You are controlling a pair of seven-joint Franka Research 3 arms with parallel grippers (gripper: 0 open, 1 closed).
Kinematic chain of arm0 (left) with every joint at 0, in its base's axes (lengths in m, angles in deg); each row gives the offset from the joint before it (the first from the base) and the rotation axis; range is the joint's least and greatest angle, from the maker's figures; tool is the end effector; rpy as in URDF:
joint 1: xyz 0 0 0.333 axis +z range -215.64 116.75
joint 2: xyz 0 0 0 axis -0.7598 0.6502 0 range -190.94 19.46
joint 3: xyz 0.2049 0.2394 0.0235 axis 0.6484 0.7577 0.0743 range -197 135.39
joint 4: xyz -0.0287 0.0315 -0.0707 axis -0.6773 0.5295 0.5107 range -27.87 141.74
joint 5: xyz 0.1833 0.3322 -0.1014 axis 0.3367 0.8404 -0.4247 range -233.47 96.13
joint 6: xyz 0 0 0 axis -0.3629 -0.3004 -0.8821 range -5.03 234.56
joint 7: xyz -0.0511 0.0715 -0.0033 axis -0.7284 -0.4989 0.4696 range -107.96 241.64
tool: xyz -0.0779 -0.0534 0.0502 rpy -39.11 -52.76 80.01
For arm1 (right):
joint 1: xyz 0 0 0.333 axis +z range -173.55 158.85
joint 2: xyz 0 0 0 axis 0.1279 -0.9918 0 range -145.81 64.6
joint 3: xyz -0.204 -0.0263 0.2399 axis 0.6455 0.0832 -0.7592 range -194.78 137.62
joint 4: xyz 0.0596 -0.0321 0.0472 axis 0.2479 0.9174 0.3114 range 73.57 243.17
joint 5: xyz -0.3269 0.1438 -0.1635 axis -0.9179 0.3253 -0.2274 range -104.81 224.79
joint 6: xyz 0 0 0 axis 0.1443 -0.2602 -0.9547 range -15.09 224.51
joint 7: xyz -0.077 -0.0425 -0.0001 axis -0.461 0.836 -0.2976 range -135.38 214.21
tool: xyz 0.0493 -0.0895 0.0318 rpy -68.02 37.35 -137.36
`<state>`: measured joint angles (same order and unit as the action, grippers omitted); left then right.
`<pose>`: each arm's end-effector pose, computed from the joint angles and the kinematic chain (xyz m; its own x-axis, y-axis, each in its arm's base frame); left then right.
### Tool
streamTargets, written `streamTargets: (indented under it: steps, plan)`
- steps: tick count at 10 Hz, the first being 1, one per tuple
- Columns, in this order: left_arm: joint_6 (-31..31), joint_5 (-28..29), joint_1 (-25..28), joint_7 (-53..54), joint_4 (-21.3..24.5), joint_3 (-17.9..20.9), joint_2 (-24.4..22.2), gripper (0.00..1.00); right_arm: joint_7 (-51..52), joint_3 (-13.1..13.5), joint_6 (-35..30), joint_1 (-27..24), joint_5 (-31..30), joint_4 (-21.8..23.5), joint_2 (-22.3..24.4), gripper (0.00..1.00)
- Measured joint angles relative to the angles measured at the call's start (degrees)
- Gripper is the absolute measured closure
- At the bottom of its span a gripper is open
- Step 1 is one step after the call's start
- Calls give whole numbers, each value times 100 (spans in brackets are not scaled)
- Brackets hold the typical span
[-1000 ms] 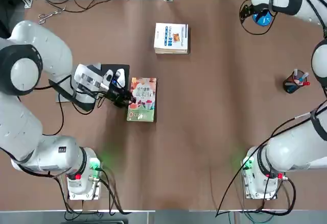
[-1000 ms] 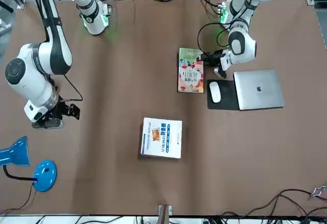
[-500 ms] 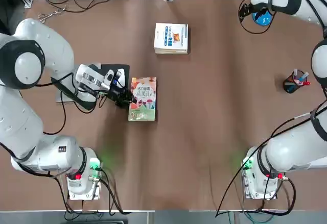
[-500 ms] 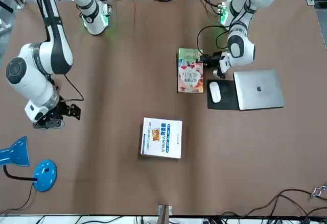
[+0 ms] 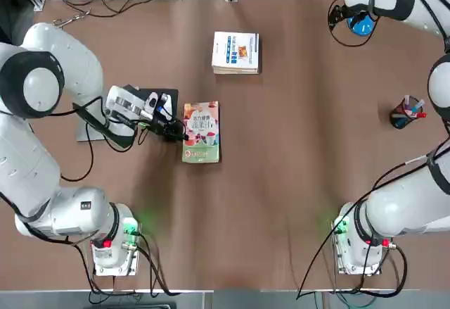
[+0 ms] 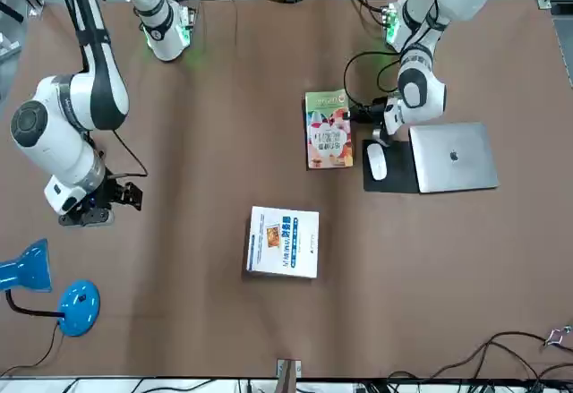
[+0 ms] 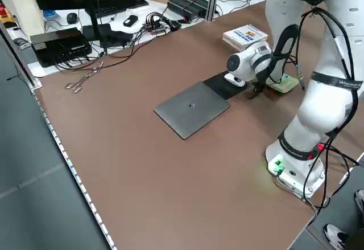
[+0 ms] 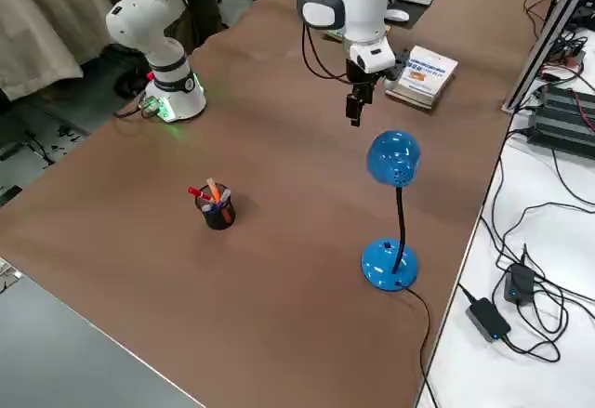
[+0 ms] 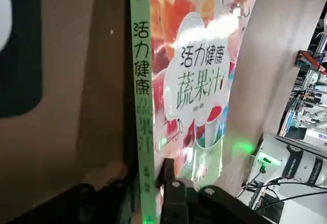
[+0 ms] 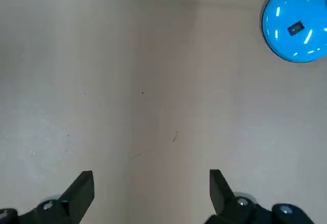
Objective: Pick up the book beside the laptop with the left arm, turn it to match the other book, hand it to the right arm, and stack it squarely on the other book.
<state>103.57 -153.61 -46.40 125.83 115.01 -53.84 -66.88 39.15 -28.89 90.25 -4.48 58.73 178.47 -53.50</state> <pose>0.3357 -0.1604 0.1235 0.9783 -0.0632 -0.1975 0.1181 -0.6132 0.7811 0.6121 0.0333 0.3761 0.9923 0.0645 0.1053 0.0631 -0.9979 0.0164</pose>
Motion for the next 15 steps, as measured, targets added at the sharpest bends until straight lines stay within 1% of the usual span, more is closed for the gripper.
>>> streamTargets:
  steps: [1, 2, 3, 5, 7, 8, 10, 12, 13, 15]
  plan:
    - [15, 0, 29, 72, -83, 3, -98, 79, 0, -1, 0, 3, 0, 0, 0, 0]
    - [21, 13, 40, 82, -216, 5, -276, 83, 0, -3, 0, 7, 0, -1, 0, 0]
    - [21, 123, 39, 81, -335, 3, -475, 84, 0, -3, 0, 9, 0, -12, 0, 0]
    - [27, 492, 76, 60, -439, 11, -858, 85, 0, -5, 0, 14, 0, -92, 0, 0]
    - [-57, 931, 227, 61, -499, 15, -1225, 85, 0, -8, 0, 20, 0, -123, 0, 0]
    - [-311, 1177, 382, 46, -600, 16, -1377, 85, 0, -11, 0, 26, 0, -140, 0, 0]
    - [-1293, 2078, 944, -196, -987, 29, -1539, 85, -173, -14, -131, 33, 26, -235, 0, 0]
    - [-2299, 2920, 1485, -492, -1688, 42, -1543, 85, -678, -32, -220, 210, 122, -337, 0, 3]
    - [-2590, 3119, 1626, -603, -2077, 47, -1494, 85, -901, -43, -293, 388, 148, -361, 0, 14]
    - [-2712, 3421, 1561, -693, -2723, 10, -1149, 85, -1043, -48, -451, 532, 455, -436, 0, 52]
